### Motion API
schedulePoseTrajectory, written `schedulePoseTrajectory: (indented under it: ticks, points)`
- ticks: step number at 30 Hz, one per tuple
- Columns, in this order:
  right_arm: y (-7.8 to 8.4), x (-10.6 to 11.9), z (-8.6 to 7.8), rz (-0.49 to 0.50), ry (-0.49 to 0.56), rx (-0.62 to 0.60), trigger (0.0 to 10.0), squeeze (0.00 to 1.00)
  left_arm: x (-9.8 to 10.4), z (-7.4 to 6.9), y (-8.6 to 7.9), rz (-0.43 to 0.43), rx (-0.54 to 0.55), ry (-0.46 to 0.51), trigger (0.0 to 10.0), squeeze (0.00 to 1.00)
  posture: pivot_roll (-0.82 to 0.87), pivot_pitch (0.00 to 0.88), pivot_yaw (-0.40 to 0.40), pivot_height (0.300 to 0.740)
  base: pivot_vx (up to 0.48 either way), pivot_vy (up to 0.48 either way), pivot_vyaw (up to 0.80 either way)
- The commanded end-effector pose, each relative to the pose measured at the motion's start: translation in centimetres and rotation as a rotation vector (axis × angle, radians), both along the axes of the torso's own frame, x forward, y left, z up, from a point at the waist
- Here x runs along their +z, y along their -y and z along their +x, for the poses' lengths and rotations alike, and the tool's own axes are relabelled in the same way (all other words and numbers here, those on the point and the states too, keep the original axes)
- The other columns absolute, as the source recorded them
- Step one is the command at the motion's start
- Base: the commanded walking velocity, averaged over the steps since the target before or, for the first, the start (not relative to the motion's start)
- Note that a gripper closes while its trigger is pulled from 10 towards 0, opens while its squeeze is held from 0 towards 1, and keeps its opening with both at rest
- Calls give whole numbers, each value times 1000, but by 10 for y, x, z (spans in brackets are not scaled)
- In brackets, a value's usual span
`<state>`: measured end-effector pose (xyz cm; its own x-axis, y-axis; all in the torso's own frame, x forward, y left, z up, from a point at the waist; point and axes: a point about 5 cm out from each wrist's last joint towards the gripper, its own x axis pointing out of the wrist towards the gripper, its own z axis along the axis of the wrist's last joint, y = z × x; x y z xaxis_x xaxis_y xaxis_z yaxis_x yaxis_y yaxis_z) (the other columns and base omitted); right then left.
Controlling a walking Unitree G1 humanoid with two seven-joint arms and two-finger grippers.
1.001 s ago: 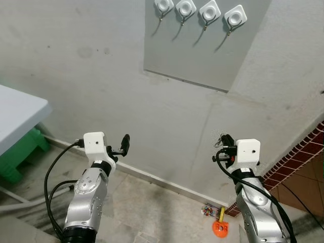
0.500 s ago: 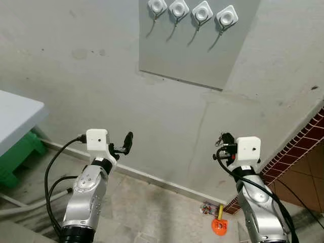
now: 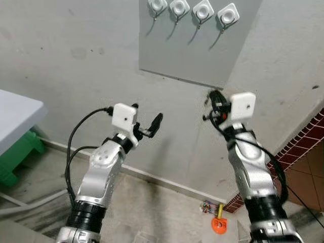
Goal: Hang keys on a hook
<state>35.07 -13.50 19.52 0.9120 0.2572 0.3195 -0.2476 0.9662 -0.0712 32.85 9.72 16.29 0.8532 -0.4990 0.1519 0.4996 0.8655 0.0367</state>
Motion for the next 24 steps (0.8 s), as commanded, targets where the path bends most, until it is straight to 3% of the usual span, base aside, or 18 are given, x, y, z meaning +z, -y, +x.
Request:
schedulePoseTrajectory:
  ticks: [1,9,24]
  points:
    - [3,1,2,13,4,-2,10000,0,6,0,4,18,-20,32,10000,0,-9,93,-67,740,0,0,0]
    - [1,24,22,52,66,-12,10000,0,29,5,20,-17,-86,92,10000,0,0,91,-66,740,0,0,0]
    - [9,63,43,112,153,-56,10000,0,47,3,35,-47,-142,128,10000,0,9,86,-61,740,0,0,0]
